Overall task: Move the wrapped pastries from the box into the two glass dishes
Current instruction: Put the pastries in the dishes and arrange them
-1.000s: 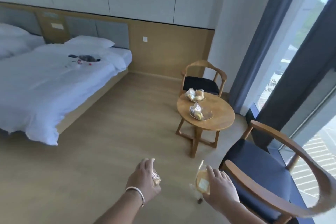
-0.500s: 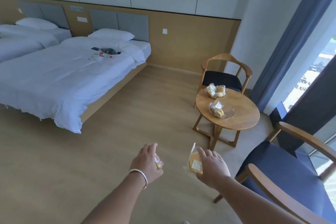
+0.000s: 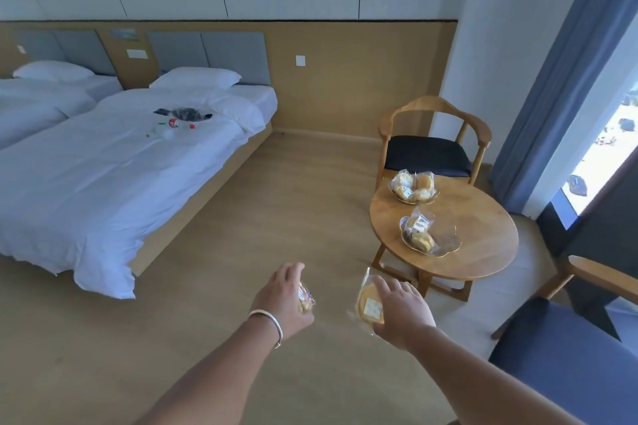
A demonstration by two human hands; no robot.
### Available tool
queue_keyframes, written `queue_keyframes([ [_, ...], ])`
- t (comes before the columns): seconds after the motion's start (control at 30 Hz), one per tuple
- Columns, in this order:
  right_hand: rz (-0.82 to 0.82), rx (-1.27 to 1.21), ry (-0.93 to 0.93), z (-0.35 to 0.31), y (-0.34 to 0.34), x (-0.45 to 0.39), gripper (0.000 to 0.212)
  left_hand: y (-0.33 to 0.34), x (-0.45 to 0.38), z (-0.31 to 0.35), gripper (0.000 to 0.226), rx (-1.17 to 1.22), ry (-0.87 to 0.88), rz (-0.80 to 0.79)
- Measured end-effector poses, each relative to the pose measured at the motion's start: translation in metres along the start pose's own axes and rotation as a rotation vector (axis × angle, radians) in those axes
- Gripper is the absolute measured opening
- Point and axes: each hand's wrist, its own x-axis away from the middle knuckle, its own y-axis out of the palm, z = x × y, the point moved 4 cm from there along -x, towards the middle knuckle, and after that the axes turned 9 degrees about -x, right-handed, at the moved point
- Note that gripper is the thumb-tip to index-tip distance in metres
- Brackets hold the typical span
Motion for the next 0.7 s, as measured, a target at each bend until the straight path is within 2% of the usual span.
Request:
queue_keyframes([
  [0.3, -0.018, 0.001, 0.026, 0.071, -0.037, -0.125, 0.086, -0.009, -0.136, 0.028, 0.081, -0.028, 0.023, -0.012],
  [0.53, -0.057, -0.003, 0.032, 0.074, -0.024, -0.207, 0.086, 0.006, -0.222, 0.007, 0.081, -0.033, 0.044, -0.081],
  [0.7, -0.059, 0.013, 0.060, 0.071, -0.016, -0.285, 0.085, 0.016, -0.311, -0.025, 0.080, -0.010, 0.083, -0.093],
])
